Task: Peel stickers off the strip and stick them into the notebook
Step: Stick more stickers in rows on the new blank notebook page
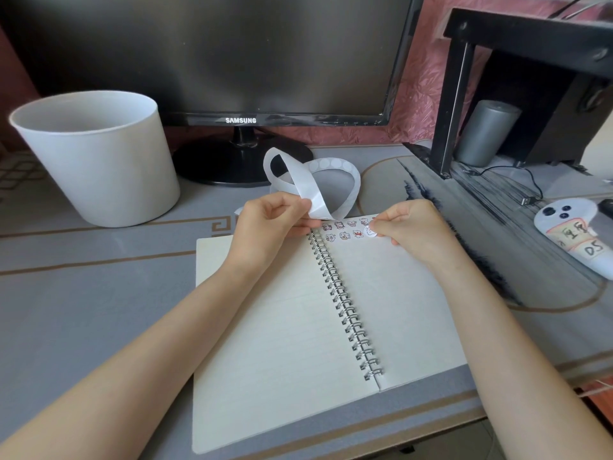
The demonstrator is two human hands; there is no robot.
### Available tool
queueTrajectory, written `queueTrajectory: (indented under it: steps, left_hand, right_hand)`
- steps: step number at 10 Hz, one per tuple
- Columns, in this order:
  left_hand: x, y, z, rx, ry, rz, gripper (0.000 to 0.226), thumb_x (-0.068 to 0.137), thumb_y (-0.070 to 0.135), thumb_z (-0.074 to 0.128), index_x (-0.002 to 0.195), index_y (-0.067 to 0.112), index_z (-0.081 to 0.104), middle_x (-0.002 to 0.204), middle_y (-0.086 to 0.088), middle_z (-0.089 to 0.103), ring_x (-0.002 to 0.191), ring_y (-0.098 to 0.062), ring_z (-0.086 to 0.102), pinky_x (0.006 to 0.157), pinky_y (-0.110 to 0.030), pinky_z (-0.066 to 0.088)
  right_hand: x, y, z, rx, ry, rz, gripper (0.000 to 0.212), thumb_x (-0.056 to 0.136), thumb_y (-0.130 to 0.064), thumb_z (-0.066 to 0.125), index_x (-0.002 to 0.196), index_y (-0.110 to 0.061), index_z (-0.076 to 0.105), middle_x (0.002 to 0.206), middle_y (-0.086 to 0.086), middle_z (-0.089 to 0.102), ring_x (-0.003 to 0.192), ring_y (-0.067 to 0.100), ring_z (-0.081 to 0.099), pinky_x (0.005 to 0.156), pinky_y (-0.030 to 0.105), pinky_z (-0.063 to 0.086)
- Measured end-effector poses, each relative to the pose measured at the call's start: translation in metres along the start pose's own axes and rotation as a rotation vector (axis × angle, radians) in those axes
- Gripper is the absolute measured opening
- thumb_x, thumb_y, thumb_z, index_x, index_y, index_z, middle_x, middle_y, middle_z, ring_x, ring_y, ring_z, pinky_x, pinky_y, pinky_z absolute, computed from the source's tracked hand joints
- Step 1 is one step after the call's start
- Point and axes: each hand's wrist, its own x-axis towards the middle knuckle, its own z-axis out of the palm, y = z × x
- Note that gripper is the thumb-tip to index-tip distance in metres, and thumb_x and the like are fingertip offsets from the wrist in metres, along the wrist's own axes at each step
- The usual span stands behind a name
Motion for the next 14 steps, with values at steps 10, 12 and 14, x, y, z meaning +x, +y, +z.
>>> queueTrajectory:
  steps: [10, 12, 14]
  left_hand:
    - [0.000, 0.000, -0.001, -0.004, -0.010, 0.001, 0.013, 0.092, 0.012, 0.060, 0.081, 0.007, 0.064, 0.080, -0.012, 0.073, 0.080, -0.020, 0.072, 0.074, -0.023, 0.057]
    - [0.001, -0.001, -0.001, 0.003, -0.009, 0.003, 0.013, 0.092, 0.012, 0.060, 0.081, 0.007, 0.064, 0.082, -0.013, 0.073, 0.081, -0.020, 0.072, 0.075, -0.024, 0.057]
    - [0.001, -0.002, -0.001, 0.010, -0.009, 0.000, 0.013, 0.092, 0.012, 0.060, 0.081, 0.006, 0.065, 0.083, -0.013, 0.072, 0.081, -0.020, 0.072, 0.075, -0.025, 0.057]
  right_hand:
    - [0.004, 0.009, 0.008, -0.079, 0.055, -0.103, 0.015, 0.077, -0.016, 0.073, 0.068, -0.021, 0.062, 0.061, -0.009, 0.059, 0.056, 0.008, 0.053, 0.054, 0.023, 0.038]
    - [0.008, 0.015, 0.006, -0.128, 0.056, -0.103, 0.016, 0.076, -0.026, 0.076, 0.070, -0.025, 0.062, 0.069, -0.008, 0.060, 0.068, 0.013, 0.057, 0.066, 0.027, 0.042]
    - [0.015, 0.014, 0.005, -0.194, 0.049, -0.079, 0.021, 0.079, -0.027, 0.073, 0.090, -0.020, 0.057, 0.093, 0.001, 0.062, 0.093, 0.022, 0.061, 0.084, 0.037, 0.049]
